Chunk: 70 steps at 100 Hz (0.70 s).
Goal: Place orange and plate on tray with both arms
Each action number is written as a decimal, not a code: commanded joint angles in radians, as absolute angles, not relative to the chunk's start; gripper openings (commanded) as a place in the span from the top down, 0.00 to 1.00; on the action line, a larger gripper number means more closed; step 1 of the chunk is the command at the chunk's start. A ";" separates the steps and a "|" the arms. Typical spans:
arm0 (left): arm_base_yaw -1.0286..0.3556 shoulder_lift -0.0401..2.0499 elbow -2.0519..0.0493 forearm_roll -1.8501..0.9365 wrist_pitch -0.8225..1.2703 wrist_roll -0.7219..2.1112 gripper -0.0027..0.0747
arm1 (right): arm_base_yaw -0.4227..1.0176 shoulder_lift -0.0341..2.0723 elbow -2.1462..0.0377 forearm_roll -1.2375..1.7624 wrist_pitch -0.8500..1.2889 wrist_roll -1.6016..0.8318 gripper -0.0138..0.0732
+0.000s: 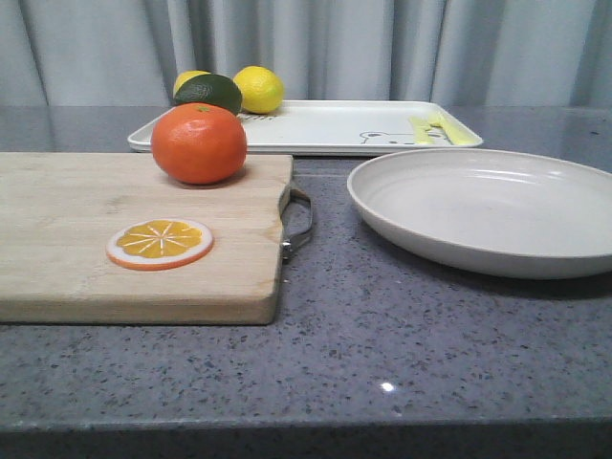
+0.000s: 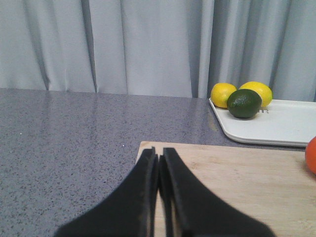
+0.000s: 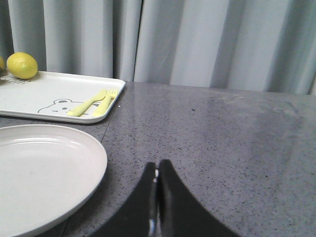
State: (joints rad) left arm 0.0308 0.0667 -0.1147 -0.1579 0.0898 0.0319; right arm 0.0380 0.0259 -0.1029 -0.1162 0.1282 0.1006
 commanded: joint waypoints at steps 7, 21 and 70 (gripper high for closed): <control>0.027 0.174 -0.214 -0.168 -0.020 0.034 0.99 | 0.031 0.146 -0.222 -0.126 0.077 0.096 0.92; 0.027 0.281 -0.276 -0.168 -0.063 0.034 0.99 | 0.031 0.266 -0.301 -0.126 0.077 0.096 0.92; 0.027 0.580 -0.422 -0.168 -0.140 0.034 0.99 | 0.031 0.569 -0.443 -0.125 -0.024 0.096 0.92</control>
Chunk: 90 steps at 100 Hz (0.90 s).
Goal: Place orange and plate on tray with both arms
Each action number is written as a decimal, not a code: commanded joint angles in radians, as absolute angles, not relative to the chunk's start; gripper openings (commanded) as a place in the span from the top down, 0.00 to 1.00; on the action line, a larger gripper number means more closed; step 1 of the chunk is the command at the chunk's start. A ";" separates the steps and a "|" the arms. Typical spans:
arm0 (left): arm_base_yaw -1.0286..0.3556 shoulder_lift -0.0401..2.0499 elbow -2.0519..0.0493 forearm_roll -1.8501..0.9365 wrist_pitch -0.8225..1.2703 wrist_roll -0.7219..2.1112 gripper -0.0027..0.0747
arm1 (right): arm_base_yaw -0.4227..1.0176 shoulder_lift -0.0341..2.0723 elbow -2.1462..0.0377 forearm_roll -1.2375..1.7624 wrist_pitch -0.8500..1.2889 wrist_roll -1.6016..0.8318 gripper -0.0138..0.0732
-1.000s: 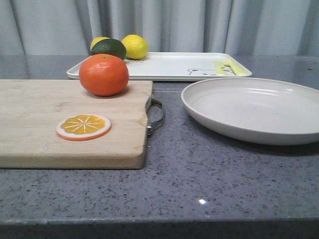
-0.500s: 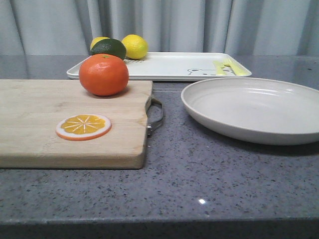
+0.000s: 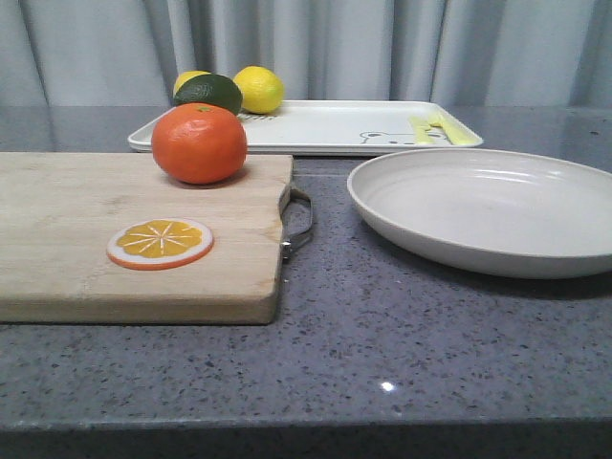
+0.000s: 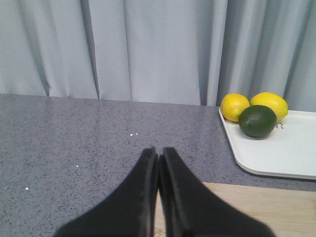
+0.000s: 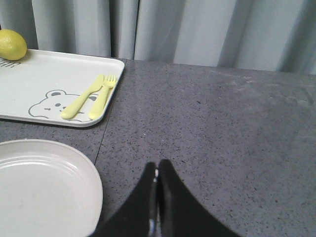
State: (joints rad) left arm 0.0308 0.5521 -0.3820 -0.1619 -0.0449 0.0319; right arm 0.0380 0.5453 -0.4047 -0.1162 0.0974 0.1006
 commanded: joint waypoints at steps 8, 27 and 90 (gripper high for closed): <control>0.027 0.599 -0.420 -0.168 -0.140 0.034 0.99 | 0.031 0.571 -0.442 -0.125 -0.022 0.096 0.92; 0.027 0.640 -0.418 -0.168 -0.140 0.034 0.99 | 0.031 0.571 -0.442 -0.125 -0.025 0.096 0.92; 0.027 0.717 -0.420 -0.168 -0.129 0.034 0.25 | 0.031 0.571 -0.442 -0.125 -0.026 0.096 0.92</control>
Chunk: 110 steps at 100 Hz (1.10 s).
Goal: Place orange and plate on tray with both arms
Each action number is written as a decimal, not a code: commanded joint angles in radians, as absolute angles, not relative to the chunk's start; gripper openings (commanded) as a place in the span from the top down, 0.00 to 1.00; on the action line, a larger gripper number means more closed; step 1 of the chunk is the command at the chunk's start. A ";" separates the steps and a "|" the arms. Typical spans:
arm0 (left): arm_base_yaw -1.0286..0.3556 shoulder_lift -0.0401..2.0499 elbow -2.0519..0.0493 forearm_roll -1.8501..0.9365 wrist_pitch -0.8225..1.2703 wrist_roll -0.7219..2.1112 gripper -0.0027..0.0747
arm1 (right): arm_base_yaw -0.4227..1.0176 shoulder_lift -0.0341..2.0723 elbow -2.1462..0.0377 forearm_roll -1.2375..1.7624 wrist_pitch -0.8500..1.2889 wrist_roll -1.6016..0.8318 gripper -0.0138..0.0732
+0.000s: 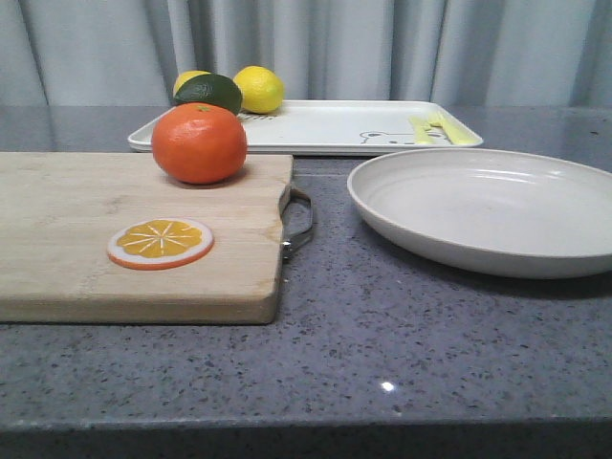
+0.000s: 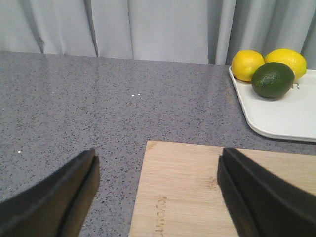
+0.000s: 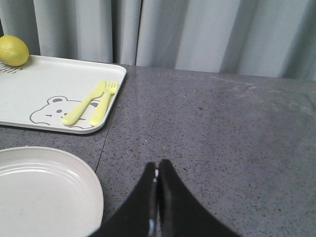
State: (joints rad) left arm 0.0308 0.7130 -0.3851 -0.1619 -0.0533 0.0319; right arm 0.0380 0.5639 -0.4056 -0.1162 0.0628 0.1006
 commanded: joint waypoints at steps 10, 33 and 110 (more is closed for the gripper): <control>0.027 0.717 -0.420 -0.168 -0.126 0.034 0.25 | 0.031 0.571 -0.442 -0.125 -0.026 0.096 0.92; -0.021 0.734 -0.465 -0.168 -0.064 0.034 0.19 | 0.031 0.571 -0.442 -0.125 -0.024 0.096 0.92; -0.421 1.318 -1.071 -0.252 0.387 0.034 0.19 | 0.031 0.571 -0.442 -0.125 -0.013 0.096 0.92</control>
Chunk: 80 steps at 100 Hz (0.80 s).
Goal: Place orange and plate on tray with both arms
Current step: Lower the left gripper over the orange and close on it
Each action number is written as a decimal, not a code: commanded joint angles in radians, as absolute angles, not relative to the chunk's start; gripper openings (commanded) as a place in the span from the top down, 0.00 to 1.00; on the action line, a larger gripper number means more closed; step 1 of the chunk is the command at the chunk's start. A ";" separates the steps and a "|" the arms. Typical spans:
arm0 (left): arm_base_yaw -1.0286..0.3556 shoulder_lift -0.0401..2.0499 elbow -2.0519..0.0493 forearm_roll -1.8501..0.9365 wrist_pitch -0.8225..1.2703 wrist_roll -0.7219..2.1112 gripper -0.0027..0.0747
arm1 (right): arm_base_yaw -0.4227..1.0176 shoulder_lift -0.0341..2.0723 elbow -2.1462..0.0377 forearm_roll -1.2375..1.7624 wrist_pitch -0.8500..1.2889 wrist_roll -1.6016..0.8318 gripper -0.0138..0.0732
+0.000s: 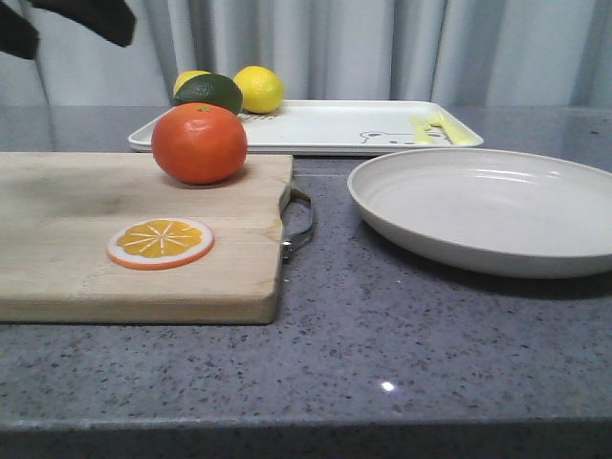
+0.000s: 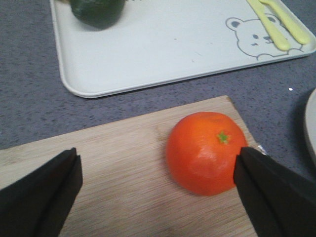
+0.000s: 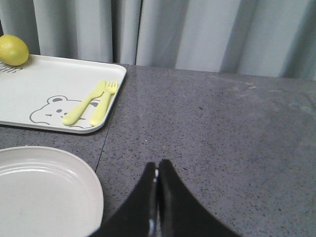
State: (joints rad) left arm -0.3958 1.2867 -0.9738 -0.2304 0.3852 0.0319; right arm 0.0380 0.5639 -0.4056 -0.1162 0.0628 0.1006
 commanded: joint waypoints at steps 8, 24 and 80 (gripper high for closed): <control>-0.435 1.379 -1.142 -0.262 0.446 0.034 0.19 | 0.031 0.571 -0.442 -0.125 -0.013 0.096 0.92; -0.441 1.491 -1.269 -0.300 0.571 0.034 0.19 | 0.031 0.571 -0.442 -0.125 -0.013 0.096 0.92; -0.441 1.643 -1.397 -0.311 0.710 0.034 0.19 | 0.031 0.571 -0.442 -0.125 -0.013 0.096 0.92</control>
State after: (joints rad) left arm -0.4339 1.6801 -1.3621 -0.2881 0.7368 0.0319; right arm 0.0380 0.5639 -0.4056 -0.1162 0.0628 0.1006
